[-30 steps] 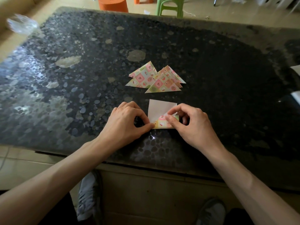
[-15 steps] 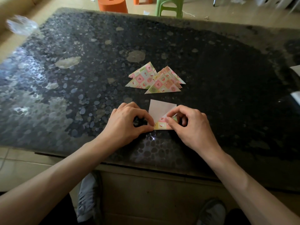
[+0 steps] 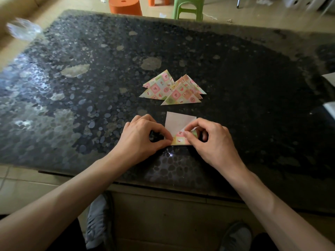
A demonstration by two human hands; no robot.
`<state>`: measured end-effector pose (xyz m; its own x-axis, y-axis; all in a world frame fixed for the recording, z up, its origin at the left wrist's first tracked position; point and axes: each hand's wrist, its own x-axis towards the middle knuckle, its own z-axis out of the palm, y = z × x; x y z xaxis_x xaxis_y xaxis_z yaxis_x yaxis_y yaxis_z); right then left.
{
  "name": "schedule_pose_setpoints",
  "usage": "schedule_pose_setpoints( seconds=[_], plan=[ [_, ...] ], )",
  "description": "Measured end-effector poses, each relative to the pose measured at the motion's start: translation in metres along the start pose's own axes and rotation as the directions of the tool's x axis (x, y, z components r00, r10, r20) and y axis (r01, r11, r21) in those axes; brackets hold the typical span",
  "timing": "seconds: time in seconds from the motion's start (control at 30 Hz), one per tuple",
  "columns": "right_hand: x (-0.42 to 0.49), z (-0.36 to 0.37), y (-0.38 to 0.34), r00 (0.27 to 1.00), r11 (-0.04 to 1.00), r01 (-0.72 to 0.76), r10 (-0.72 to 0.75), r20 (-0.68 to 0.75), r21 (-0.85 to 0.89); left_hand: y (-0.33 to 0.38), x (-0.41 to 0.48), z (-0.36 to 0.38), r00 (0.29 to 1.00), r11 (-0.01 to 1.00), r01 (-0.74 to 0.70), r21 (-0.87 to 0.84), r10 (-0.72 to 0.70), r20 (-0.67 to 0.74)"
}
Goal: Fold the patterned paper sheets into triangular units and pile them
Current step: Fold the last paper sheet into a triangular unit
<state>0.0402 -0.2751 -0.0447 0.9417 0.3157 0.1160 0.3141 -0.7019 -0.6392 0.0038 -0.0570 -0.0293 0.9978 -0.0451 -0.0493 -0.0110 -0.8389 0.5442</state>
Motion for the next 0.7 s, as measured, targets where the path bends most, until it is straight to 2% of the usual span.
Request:
schedule_pose_setpoints(
  seconds=[0.43,0.53,0.7],
  plan=[
    [-0.006,0.004,-0.002,0.999,1.000,0.009,-0.009,-0.036,-0.014,0.003,-0.001,0.000,0.999,0.999,-0.030,0.043,0.029,0.013],
    [-0.011,0.013,-0.006,0.998,0.996,0.042,-0.045,-0.042,-0.080,0.002,-0.001,0.000,0.999,0.998,-0.032,0.055,0.032,0.003],
    [-0.009,0.017,-0.013,1.000,0.992,-0.011,0.010,-0.007,-0.128,0.004,0.000,-0.001,1.000,0.997,-0.012,0.076,0.011,0.013]
  ],
)
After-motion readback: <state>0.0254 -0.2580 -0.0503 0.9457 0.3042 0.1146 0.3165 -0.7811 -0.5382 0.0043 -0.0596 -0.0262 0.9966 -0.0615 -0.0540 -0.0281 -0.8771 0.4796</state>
